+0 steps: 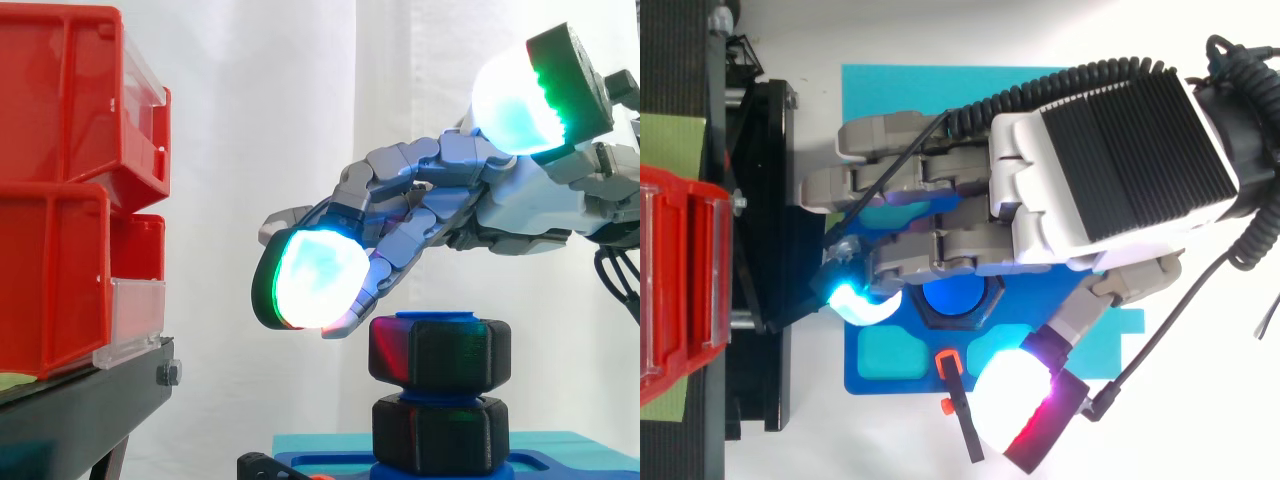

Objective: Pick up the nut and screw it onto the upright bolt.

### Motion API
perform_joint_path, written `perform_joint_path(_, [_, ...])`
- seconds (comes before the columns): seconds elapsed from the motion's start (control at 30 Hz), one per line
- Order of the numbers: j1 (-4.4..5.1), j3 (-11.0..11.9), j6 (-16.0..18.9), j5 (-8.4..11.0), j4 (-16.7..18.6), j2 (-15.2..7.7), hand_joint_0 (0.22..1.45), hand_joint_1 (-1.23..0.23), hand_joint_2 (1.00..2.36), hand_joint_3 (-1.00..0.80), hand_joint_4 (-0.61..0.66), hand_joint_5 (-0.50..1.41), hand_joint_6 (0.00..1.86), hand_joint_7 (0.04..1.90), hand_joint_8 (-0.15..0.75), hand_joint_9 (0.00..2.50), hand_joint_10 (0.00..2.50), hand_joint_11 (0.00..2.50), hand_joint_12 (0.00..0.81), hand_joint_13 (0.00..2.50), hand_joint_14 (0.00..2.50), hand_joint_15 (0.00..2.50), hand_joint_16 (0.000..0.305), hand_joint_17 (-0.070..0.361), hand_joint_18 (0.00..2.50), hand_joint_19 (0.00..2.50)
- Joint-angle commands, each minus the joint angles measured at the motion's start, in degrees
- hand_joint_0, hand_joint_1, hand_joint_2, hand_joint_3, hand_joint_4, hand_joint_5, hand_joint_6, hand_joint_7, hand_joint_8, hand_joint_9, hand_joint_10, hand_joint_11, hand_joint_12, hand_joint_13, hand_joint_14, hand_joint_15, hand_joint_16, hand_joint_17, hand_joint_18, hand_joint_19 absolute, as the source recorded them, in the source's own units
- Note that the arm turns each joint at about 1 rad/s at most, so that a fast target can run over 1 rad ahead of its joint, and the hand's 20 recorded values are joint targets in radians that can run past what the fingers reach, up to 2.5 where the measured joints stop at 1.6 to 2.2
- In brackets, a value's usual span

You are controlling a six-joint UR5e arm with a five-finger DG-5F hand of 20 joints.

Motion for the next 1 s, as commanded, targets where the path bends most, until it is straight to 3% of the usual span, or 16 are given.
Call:
perform_joint_path(0.0, [0.02,-0.03,-0.22,0.01,0.03,0.02,0.49,0.01,1.00,-0.50,0.24,-0.13,0.50,0.79,0.259,0.50,0.00,0.00,0.354,0.10,0.00,0.00,0.045,0.101,0.00,0.00])
perform_joint_path(0.4, [-0.06,-0.38,-1.18,-0.08,-2.08,0.02,0.50,-0.01,1.00,-0.50,0.25,-0.13,0.50,0.81,0.265,0.53,0.00,0.00,0.352,0.14,0.00,0.00,0.044,0.099,0.00,0.00])
perform_joint_path(0.63, [0.38,-0.38,-1.71,1.06,-1.29,-0.77,0.50,-0.03,1.00,-0.50,0.26,-0.13,0.50,0.82,0.265,0.55,0.00,0.00,0.342,0.18,0.00,0.00,0.044,0.099,0.00,0.00])
perform_joint_path(0.97, [0.46,-0.11,-0.83,0.80,-0.32,-1.39,0.50,-0.04,1.00,-0.50,0.26,-0.13,0.50,0.83,0.266,0.56,0.00,0.00,0.341,0.20,0.00,0.00,0.044,0.098,0.00,0.00])
